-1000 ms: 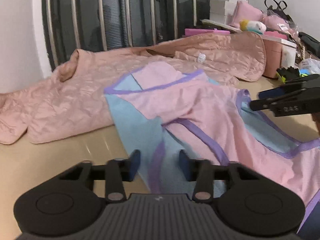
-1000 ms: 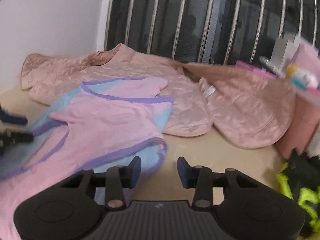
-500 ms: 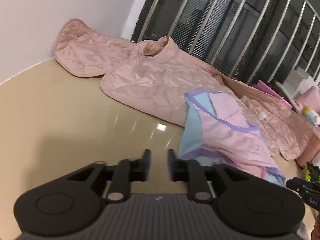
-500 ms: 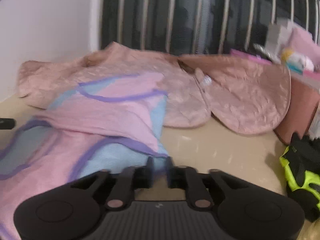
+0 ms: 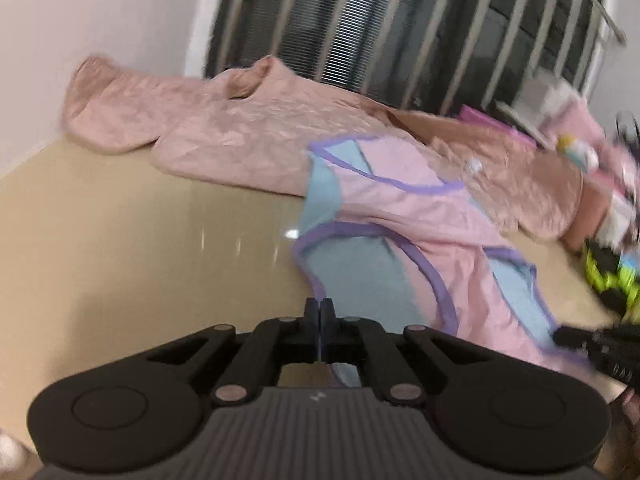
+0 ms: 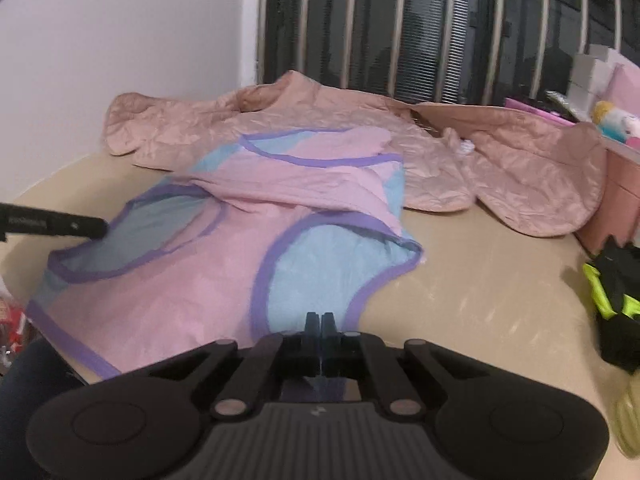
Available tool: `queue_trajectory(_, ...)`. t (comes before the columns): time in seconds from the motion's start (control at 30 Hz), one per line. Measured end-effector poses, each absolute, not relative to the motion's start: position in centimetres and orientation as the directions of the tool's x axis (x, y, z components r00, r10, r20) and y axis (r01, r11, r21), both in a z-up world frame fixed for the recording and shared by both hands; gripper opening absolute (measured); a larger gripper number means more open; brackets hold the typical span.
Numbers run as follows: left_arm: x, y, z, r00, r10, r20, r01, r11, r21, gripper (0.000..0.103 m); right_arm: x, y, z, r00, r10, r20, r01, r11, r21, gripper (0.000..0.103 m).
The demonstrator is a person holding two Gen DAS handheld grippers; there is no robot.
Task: Fold clothes
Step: 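Smooth the spread garment with the right gripper near its trim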
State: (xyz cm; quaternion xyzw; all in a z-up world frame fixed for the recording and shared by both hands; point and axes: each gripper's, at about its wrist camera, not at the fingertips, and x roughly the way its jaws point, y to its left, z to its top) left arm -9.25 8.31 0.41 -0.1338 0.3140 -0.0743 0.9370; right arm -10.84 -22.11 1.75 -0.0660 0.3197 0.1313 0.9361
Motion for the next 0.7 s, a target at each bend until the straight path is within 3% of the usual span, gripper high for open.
queue_trajectory(0.07, -9.8, 9.4, 0.1, 0.795, -0.243, -0.555, 0.021, 0.926, -0.376, 0.001, -11.1, -22.9, 1.8, 0.763, 0.201, -0.615, -0.265, 0.964, -0.014, 0.000)
queue_trajectory(0.13, -10.3, 9.3, 0.4, 0.795, -0.230, -0.561, 0.013, 0.932, -0.363, 0.003, -11.5, -23.1, 2.1, 0.770, 0.198, -0.606, -0.252, 0.968, -0.005, 0.000)
queue_trajectory(0.23, -11.8, 8.0, 2.0, 0.835, -0.171, -0.524, 0.031, 0.964, -0.264, 0.012, -12.7, -22.9, 3.0, 0.796, 0.222, -0.564, -0.274, 0.962, -0.007, 0.022)
queue_trajectory(0.27, -12.2, 7.6, 2.6, 0.841, -0.190, -0.507, 0.068, 0.966, -0.250, 0.019, -12.9, -22.8, 3.2, 0.793, 0.254, -0.553, -0.298, 0.954, 0.010, 0.031)
queue_trajectory(0.33, -12.4, 6.1, 3.4, 0.825, -0.299, -0.480, 0.190, 0.946, -0.263, 0.030, -12.9, -22.5, 3.4, 0.782, 0.306, -0.543, -0.340, 0.940, 0.038, 0.032)
queue_trajectory(0.4, -11.9, 4.2, 3.3, 0.792, -0.370, -0.486, 0.278, 0.927, -0.251, 0.033, -12.3, -21.8, 3.1, 0.768, 0.323, -0.553, -0.361, 0.932, 0.043, 0.031)
queue_trajectory(0.53, -10.3, 1.1, 2.3, 0.730, -0.398, -0.555, 0.346, 0.916, -0.202, 0.032, -11.2, -20.4, 1.9, 0.751, 0.306, -0.585, -0.361, 0.932, 0.024, 0.029)
queue_trajectory(0.6, -9.9, 0.4, 1.8, 0.711, -0.405, -0.574, 0.359, 0.912, -0.200, 0.022, -11.1, -20.1, 1.5, 0.748, 0.308, -0.588, -0.362, 0.932, 0.028, 0.025)
queue_trajectory(0.63, -9.9, 0.4, 1.6, 0.710, -0.402, -0.578, 0.354, 0.913, -0.201, 0.002, -11.1, -20.0, 1.4, 0.748, 0.309, -0.587, -0.361, 0.932, 0.030, 0.025)
queue_trajectory(0.67, -9.8, 0.4, 1.3, 0.710, -0.399, -0.581, 0.348, 0.915, -0.202, 0.000, -11.3, -19.9, 1.4, 0.750, 0.309, -0.584, -0.363, 0.931, 0.026, 0.019)
queue_trajectory(0.7, -10.0, 0.6, 1.2, 0.714, -0.399, -0.575, 0.344, 0.916, -0.208, 0.000, -11.4, -19.7, 1.3, 0.751, 0.312, -0.582, -0.371, 0.928, 0.019, 0.006)
